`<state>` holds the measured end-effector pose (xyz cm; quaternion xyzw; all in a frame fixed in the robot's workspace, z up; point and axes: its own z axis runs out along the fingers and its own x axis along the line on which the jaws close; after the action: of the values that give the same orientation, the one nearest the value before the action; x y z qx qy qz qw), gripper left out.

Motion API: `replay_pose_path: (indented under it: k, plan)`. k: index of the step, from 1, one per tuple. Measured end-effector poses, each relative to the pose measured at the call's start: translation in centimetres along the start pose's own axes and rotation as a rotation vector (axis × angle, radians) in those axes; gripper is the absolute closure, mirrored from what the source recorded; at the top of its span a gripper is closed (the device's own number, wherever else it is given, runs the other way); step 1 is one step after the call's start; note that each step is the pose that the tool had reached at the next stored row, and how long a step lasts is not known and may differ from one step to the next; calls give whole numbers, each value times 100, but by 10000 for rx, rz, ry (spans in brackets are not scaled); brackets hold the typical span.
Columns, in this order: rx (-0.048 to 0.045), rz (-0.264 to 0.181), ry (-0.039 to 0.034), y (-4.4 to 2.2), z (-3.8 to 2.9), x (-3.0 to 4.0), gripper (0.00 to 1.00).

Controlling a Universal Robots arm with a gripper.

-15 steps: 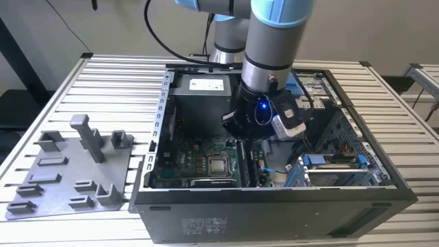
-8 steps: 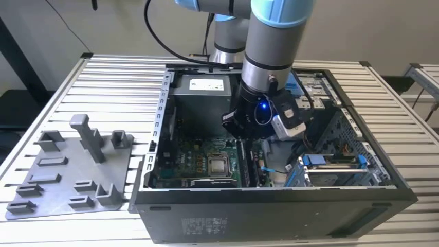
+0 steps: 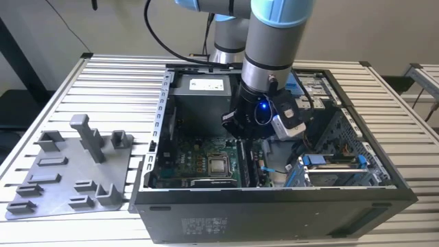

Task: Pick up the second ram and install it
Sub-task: 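Press down the second ram until it locks into place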

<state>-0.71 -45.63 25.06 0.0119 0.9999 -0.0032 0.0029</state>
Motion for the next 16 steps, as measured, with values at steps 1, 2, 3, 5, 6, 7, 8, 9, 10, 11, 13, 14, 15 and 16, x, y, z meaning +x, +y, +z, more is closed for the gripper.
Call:
replay_pose_path:
  k: [1, 2, 3, 5, 6, 7, 8, 9, 10, 11, 13, 14, 15, 16]
  plan:
    - [0, 0, 0, 0, 0, 0, 89]
    - [0, 0, 0, 0, 0, 0, 89]
    - [0, 0, 0, 0, 0, 0, 89]
    - [0, 0, 1, 0, 0, 0, 89]
    - [-2, 0, 0, 0, 0, 0, 89]
    - [-12, -7, 5, -2, -2, -1, 89]
    - [-32, -32, 7, -2, -2, -1, 89]
    - [-68, -77, 10, -1, -1, -1, 89]
    - [-107, -126, 11, -1, 0, -1, 89]
    - [-167, -178, 12, -1, 0, -1, 89]
    - [-267, -350, 14, -1, 2, 0, 89]
    - [-282, -446, 14, 0, 3, 0, 89]
    - [-283, -568, 15, -1, 4, 0, 89]
    - [-284, -731, 14, -1, 4, 0, 89]
